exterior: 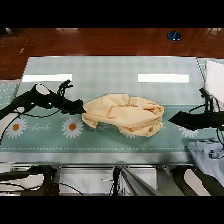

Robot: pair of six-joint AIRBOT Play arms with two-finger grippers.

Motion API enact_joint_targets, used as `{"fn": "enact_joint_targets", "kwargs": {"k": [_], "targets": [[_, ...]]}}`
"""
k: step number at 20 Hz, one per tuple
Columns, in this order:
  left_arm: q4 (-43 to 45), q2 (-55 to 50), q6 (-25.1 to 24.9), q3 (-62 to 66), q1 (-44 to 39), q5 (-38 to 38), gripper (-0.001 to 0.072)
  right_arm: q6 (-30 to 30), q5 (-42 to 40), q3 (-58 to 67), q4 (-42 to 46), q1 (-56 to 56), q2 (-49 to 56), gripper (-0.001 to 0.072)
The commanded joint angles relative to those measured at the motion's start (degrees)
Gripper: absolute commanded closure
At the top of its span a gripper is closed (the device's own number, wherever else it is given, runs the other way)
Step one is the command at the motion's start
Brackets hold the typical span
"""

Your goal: Fold the shirts.

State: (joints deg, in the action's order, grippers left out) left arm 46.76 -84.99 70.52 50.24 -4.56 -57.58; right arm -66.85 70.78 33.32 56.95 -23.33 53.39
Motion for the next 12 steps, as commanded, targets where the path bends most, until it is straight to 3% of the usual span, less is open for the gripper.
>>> {"fn": "enact_joint_targets", "kwargs": {"k": [1, 12], "targets": [[-1.7, -0.1, -1.6, 1.4, 0.0, -2.8, 0.0682, 1.2, -1.1, -5.1, -1.6, -0.1, 0.0, 0.0122], [-1.8, 0.0, -1.5, 9.8, 0.0, -8.3, 0.0682, 2.0, -15.3, -15.2, -14.7, 0.0, 0.0, 0.0130]]}}
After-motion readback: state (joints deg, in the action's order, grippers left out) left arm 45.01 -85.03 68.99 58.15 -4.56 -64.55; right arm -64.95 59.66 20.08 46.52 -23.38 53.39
